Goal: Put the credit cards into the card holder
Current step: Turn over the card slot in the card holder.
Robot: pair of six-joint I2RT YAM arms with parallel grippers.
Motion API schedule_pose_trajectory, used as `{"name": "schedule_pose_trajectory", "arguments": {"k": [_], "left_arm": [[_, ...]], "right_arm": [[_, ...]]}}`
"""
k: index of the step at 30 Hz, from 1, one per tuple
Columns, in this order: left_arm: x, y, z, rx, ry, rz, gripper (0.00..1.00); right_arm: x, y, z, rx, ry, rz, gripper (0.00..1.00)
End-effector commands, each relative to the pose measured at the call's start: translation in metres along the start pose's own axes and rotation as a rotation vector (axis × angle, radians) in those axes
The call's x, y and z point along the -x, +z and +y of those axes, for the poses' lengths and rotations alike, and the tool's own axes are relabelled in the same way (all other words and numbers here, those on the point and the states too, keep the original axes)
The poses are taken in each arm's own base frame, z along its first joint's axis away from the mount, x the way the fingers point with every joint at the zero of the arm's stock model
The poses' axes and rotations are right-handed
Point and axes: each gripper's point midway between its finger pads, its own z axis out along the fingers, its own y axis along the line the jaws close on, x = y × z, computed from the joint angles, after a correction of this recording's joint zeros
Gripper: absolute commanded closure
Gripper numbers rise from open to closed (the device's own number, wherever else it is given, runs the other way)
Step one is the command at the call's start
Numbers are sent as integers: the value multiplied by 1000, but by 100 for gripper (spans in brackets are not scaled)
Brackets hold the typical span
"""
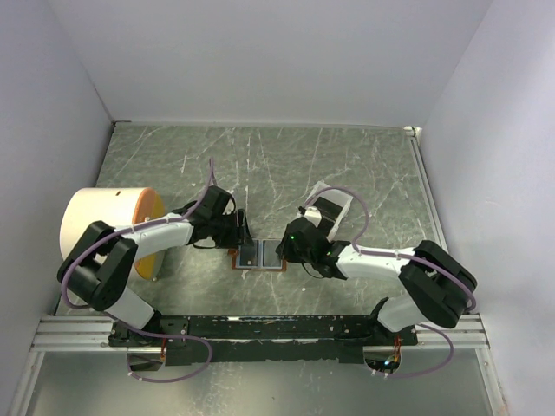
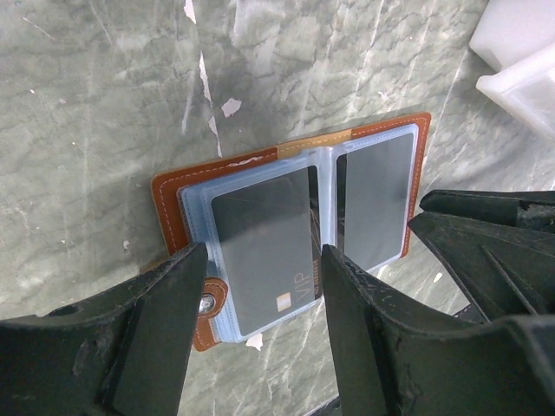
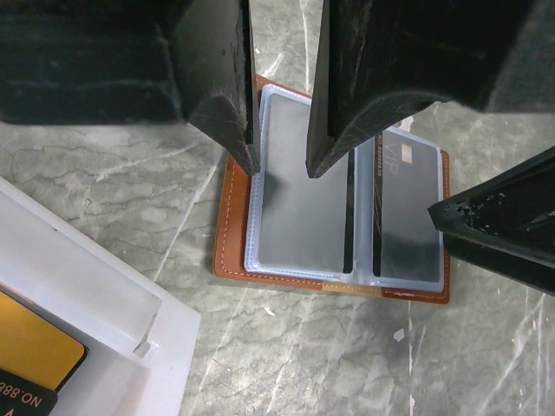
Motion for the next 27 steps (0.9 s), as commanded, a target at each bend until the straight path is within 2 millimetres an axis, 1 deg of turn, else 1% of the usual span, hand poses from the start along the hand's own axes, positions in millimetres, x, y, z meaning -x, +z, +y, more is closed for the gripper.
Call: {"name": "schedule_pose_trajectory", "arguments": {"k": [1, 5, 7, 12, 17, 23, 27], "left_arm": [[-2, 5, 0, -21, -7, 1, 34], [-2, 6, -5, -49, -11, 4, 34], [-1, 4, -10, -74, -10, 3, 34], [5, -3, -34, -186, 1, -11, 34], [4, -9, -53, -294, -7, 1, 35], [7, -22, -75, -365, 5, -20, 34], [6, -19, -77, -363, 15, -15, 34]], "right_arm": [[-1, 5, 4, 14, -6, -5, 71], [-6, 8, 3, 11, -6, 9, 72], [-8, 9, 2, 13, -5, 12, 72], [-14, 10, 1, 15, -5, 22, 74], [-17, 11, 1, 17, -5, 25, 74], [-12, 8, -1, 6, -13, 6, 75], [-5, 0, -8, -42, -38, -10, 75]]}}
